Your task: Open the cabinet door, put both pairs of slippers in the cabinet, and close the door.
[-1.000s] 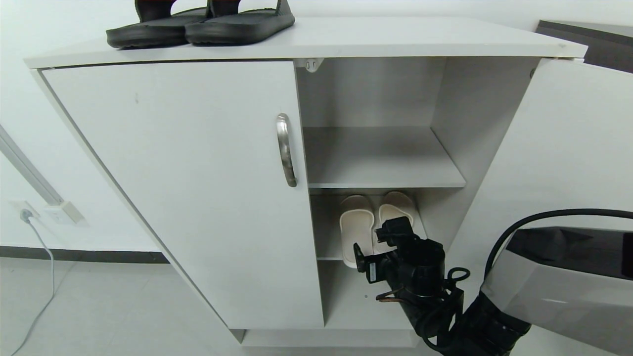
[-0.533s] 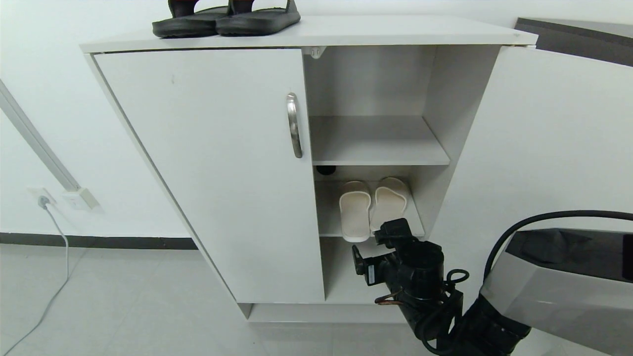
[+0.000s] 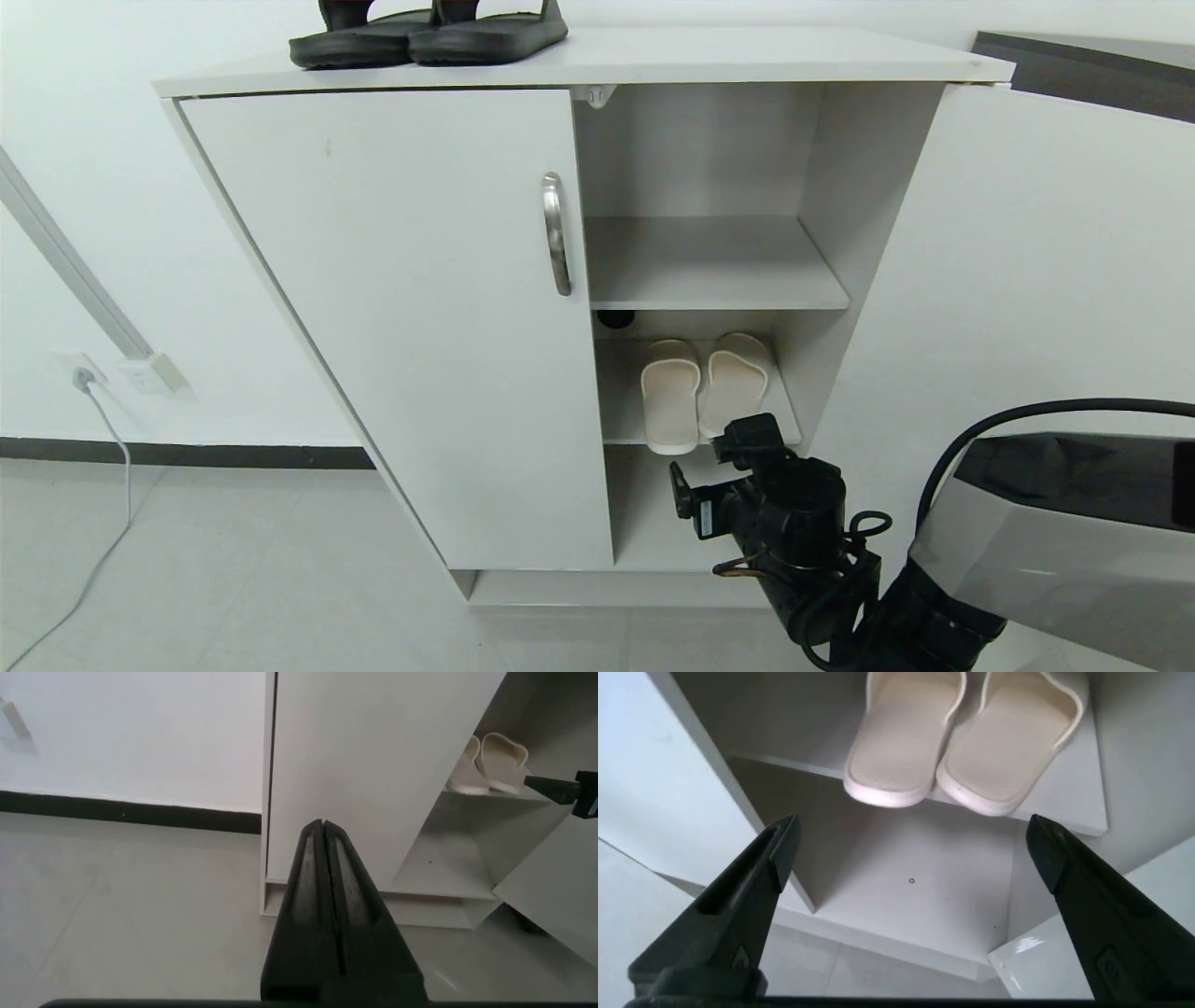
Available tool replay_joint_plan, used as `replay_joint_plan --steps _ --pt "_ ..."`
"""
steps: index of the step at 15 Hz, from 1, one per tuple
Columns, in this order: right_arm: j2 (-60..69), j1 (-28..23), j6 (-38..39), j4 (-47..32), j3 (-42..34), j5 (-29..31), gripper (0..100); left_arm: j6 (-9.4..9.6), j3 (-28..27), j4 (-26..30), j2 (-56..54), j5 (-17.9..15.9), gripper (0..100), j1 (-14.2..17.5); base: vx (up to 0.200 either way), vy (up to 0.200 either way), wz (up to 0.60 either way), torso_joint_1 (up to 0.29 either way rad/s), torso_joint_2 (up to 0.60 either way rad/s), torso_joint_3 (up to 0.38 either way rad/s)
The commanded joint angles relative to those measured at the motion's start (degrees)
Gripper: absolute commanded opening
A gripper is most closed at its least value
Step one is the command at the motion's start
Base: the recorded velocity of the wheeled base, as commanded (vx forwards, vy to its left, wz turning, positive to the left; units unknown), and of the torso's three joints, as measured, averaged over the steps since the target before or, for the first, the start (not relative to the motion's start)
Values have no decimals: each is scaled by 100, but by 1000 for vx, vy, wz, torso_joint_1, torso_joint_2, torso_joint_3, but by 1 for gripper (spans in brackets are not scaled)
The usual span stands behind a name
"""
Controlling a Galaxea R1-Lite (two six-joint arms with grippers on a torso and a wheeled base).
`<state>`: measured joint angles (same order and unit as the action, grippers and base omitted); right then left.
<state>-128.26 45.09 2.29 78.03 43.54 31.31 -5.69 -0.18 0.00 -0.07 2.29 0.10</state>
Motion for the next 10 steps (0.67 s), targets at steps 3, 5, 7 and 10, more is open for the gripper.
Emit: replay_joint_plan --steps 3,5,7,10 --pt "-6 -1 -1 1 -21 -2 100 -2 1 0 7 -1 0 -1 0 0 0 0 0 0" --pt "-15 -1 -1 1 -21 -10 100 -2 1 0 7 -1 0 -1 0 0 0 1 -1 62" --pt "-15 -9 8 1 -21 -2 100 -2 1 0 7 -1 0 -1 0 0 0 2 0 171" --pt "-15 -1 -1 -7 -13 -2 100 -2 1 0 7 -1 0 -1 0 0 0 1 -4 196"
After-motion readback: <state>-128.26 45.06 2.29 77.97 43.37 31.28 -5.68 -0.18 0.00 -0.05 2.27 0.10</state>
